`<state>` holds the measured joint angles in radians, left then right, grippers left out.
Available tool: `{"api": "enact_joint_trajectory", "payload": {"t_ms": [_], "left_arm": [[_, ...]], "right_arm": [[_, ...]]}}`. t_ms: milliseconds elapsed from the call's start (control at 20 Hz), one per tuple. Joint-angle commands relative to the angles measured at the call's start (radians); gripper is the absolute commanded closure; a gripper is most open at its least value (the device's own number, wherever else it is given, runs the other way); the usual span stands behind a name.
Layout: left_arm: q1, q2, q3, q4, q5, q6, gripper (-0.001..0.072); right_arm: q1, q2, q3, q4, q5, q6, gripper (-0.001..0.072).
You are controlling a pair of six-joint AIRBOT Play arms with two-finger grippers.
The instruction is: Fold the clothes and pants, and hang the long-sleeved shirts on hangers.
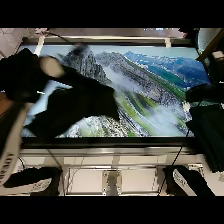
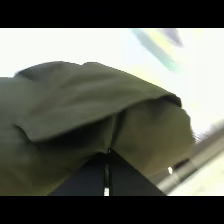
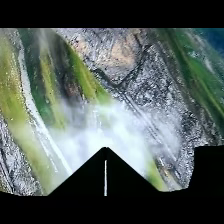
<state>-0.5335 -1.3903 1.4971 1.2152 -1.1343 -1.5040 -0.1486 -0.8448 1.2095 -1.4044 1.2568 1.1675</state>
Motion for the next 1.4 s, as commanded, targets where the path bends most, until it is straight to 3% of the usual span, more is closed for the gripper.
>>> {"api": "enact_joint_trajectory", "payload": {"t_ms": [0, 50, 150, 200, 250, 300, 450, 550, 700, 800, 850, 950, 1150, 1300, 1350], "left_arm": [[-0.307, -0.177, -0.017, -0.016, 0.249, 0.0, 0.0684], [-0.351, -0.228, -0.017, -0.016, 0.314, -0.004, 0.0567], [-0.367, -0.262, -0.011, -0.014, 0.349, -0.045, 0.005], [-0.342, -0.251, -0.006, -0.012, 0.345, -0.053, 0.001], [-0.298, -0.223, -0.003, -0.012, 0.341, -0.053, 0.001], [-0.242, -0.184, -0.003, -0.012, 0.331, -0.053, 0.0011], [-0.013, -0.054, -0.004, 0.029, 0.227, -0.054, 0.0016], [0.147, -0.008, -0.004, 0.112, 0.146, -0.118, 0.0036], [0.353, -0.029, -0.007, 0.176, 0.112, -0.204, 0.0036], [0.46, -0.086, -0.007, 0.161, 0.074, -0.213, 0.0036], [0.492, -0.118, -0.007, 0.161, 0.066, -0.213, 0.0036], [0.533, -0.184, -0.007, 0.161, 0.076, -0.208, 0.0037], [0.562, -0.307, -0.006, 0.161, 0.098, -0.147, 0.0037], [0.562, -0.364, -0.006, 0.16, 0.101, -0.126, 0.0039], [0.562, -0.372, -0.006, 0.16, 0.103, -0.126, 0.0039]], "right_arm": [[0.0, 0.0, 0.058, -0.059, -0.004, -0.002, 0.0707], [0.0, 0.0, 0.057, -0.061, -0.005, -0.002, 0.0707], [0.0, -0.001, 0.052, -0.061, -0.018, -0.002, 0.0651], [0.0, -0.003, 0.047, -0.06, -0.032, -0.002, 0.0566], [0.0, -0.011, 0.043, -0.059, -0.04, -0.002, 0.0487], [0.0, -0.025, 0.041, -0.055, -0.043, -0.002, 0.0466], [0.0, -0.096, 0.021, 0.035, -0.041, -0.001, 0.0466], [0.0, -0.175, 0.009, 0.159, -0.031, -0.001, 0.0466], [0.01, -0.305, 0.01, 0.401, 0.011, -0.002, 0.0466], [0.064, -0.38, 0.01, 0.458, 0.038, -0.017, 0.0464], [0.106, -0.414, 0.009, 0.45, 0.042, -0.018, 0.0421], [0.206, -0.473, 0.009, 0.461, 0.047, -0.018, 0.0268], [0.504, -0.549, 0.01, 0.474, -0.024, -0.035, 0.0251], [0.731, -0.595, 0.01, 0.372, -0.203, -0.089, 0.0242], [0.799, -0.612, 0.01, 0.324, -0.283, -0.089, 0.0181]]}}
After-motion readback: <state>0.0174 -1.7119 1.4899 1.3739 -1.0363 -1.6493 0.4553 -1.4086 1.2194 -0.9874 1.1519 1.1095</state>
